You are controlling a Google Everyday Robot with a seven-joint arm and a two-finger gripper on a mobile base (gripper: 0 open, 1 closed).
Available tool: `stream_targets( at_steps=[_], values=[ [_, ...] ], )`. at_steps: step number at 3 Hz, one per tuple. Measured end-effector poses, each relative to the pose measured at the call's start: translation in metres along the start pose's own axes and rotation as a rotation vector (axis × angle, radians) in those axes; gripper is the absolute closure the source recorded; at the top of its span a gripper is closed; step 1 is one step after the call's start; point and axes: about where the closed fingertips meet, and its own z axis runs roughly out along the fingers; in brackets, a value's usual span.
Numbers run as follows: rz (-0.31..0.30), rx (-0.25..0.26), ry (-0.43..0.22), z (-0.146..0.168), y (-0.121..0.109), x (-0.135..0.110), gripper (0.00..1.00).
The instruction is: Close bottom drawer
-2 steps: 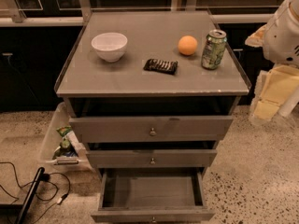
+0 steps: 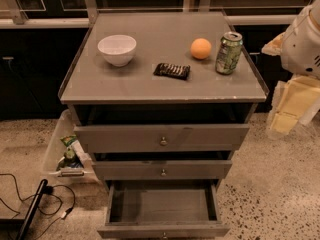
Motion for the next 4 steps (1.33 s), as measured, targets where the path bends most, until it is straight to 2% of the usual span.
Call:
stream_targets(
  at_steps=[1,2,3,4],
  values=[
    [0.028,-0.061,-0.024,0.035,0.022,0.013,0.0],
    [0.032,-0.125,-0.047,0.083,0.059,0.033,0.19],
    [0.012,-0.16,-0.064,0.135,0.098,0.053,0.42],
    [0.017,-0.185,-0.049,0.15,0.114,0.062,0.65]
  ],
)
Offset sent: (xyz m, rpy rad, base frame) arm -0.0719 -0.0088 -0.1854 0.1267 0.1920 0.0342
